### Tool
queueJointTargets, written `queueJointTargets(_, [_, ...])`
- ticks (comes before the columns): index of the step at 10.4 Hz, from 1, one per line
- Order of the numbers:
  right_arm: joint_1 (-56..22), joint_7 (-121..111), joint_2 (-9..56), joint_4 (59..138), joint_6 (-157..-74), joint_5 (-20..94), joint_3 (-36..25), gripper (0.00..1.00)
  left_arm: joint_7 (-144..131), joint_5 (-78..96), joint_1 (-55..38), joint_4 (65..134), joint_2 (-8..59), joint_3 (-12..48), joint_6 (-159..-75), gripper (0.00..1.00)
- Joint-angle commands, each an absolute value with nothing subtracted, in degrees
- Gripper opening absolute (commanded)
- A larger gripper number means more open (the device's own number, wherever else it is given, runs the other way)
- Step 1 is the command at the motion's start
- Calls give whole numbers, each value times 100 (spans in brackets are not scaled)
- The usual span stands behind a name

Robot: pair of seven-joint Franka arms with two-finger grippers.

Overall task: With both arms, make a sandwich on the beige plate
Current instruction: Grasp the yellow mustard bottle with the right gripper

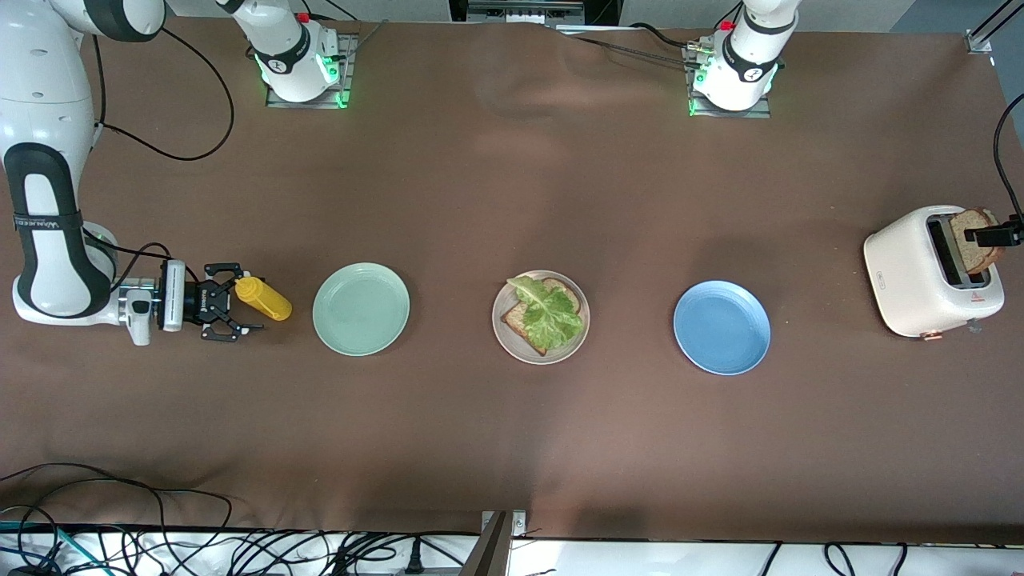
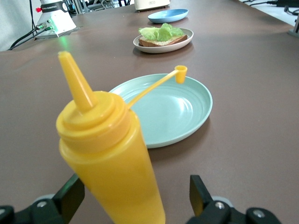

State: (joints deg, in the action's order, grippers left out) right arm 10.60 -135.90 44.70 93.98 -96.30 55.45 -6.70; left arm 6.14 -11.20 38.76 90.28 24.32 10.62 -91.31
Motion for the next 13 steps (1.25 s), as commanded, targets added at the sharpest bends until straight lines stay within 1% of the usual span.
queueJointTargets(1, [1099,-13956,4631,9264,-9607,5686,-650,100,721,-1283,3938,9220,2320,1125,-9237,79])
queueJointTargets(3, [1099,-14106,4745,9272,-9606,5730,-650,100,686,-1309,3938,9228,2312,1134,-9185,36])
queueJointTargets(5, [1064,-14263,4895,9264,-9606,5950,-650,100,712,-1318,3938,9220,2312,1134,-9132,3])
queueJointTargets(6, [1020,-14360,4922,9255,-9606,6055,-650,100,721,-1318,3938,9220,2303,1134,-9123,0])
queueJointTargets(7, [1011,-14387,4948,9264,-9606,6073,-650,97,729,-1327,3938,9211,2294,1125,-9097,0])
queueJointTargets(8, [1011,-14440,5000,9255,-9624,6073,-650,88,738,-1327,3938,9185,2259,1134,-9071,0])
queueJointTargets(9, [967,-14632,5001,9264,-9650,6082,-650,66,773,-1336,3938,9124,2189,1142,-8940,0])
queueJointTargets(10, [906,-14686,4992,9264,-9703,6073,-650,47,878,-1336,3938,9097,2058,1160,-8843,0])
queueJointTargets(11, [879,-14721,4983,9255,-9738,6065,-650,22,1027,-1336,3938,9088,1883,1151,-8816,0])
queueJointTargets(12, [835,-14774,4975,9255,-9817,6064,-650,5,1246,-1327,3938,9079,1724,1134,-8755,0])
queueJointTargets(13, [774,-14792,4922,9264,-9930,6082,-650,0,1318,-1327,3938,9053,1523,1142,-8693,0])
